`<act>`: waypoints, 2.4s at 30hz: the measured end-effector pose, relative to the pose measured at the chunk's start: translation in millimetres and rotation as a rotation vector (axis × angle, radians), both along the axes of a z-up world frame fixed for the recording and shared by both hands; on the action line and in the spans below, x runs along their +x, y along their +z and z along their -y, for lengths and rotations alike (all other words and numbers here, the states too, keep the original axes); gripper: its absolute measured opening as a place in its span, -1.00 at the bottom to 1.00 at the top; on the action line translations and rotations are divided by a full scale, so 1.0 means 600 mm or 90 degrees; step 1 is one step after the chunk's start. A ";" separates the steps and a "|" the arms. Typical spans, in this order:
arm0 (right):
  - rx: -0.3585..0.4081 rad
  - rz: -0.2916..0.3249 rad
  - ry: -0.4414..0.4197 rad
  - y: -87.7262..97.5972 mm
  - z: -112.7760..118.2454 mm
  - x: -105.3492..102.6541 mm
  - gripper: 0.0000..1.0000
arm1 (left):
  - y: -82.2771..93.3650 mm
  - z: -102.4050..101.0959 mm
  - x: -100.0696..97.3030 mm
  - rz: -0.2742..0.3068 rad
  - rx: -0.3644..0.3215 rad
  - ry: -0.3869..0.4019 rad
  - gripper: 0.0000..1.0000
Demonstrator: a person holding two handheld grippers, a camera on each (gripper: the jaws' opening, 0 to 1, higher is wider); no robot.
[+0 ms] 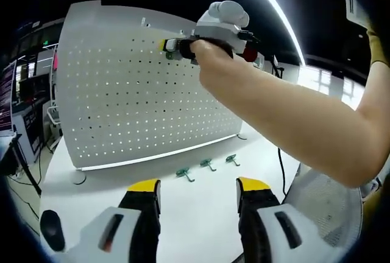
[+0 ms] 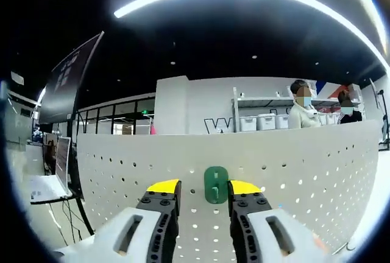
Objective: Insert the hook assembly into the mounting plate slot until the hook locks in place.
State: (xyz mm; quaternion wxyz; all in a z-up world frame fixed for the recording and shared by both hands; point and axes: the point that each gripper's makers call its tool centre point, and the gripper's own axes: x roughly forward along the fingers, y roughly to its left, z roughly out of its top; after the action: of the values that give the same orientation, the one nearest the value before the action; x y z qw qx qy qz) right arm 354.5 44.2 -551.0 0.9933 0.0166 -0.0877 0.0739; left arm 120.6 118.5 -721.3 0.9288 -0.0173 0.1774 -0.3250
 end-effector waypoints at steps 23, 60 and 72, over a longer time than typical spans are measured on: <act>-0.038 -0.010 0.013 0.003 0.014 -0.019 -0.51 | 0.011 0.020 -0.003 0.009 0.004 -0.014 0.02; -0.034 -0.023 0.049 0.011 0.056 -0.090 -0.45 | 0.037 0.016 -0.009 0.033 0.037 0.007 -0.01; -0.028 -0.034 0.057 0.012 0.082 -0.117 -0.41 | 0.055 0.024 -0.017 0.052 0.045 0.013 -0.02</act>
State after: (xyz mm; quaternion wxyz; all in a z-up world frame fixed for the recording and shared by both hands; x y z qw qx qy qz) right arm 284.2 -5.0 -543.9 0.9911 0.0004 -0.0585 0.1199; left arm 110.6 104.0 -688.1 0.9385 0.0273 0.1506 -0.3096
